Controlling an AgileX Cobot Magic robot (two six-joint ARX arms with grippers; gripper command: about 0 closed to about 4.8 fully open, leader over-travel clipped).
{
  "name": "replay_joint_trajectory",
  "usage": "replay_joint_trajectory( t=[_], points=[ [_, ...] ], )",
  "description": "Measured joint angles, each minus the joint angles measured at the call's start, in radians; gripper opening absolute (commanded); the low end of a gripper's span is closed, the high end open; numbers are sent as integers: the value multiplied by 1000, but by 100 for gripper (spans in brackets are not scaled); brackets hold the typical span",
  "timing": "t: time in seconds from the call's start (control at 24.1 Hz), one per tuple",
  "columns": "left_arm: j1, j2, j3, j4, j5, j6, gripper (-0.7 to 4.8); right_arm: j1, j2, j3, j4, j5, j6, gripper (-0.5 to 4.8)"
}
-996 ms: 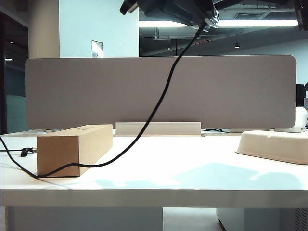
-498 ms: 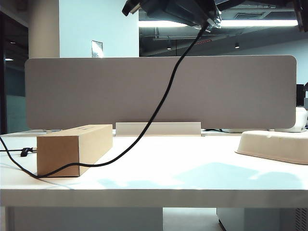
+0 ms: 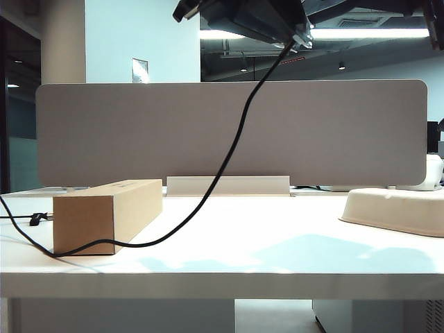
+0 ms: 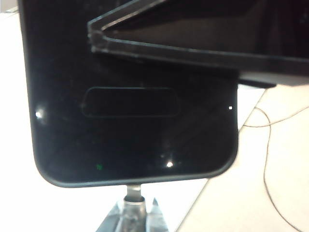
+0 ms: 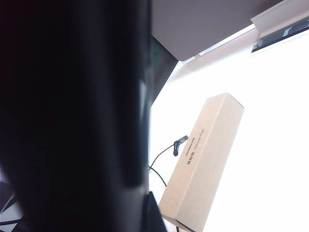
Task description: Pick up the charging cable and the phone, plug the charging cable into the charging port on the phone, and finally place them back on the table.
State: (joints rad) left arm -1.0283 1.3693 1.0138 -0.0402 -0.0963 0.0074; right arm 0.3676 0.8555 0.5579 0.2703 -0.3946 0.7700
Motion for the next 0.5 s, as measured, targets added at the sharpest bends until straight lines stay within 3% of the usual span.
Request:
replay_joint_trajectory(
  t=[0.5],
  points=[
    [0,34,34,-6,-9,0,-6,-3,5,0,3,12,-4,-2]
  ],
)
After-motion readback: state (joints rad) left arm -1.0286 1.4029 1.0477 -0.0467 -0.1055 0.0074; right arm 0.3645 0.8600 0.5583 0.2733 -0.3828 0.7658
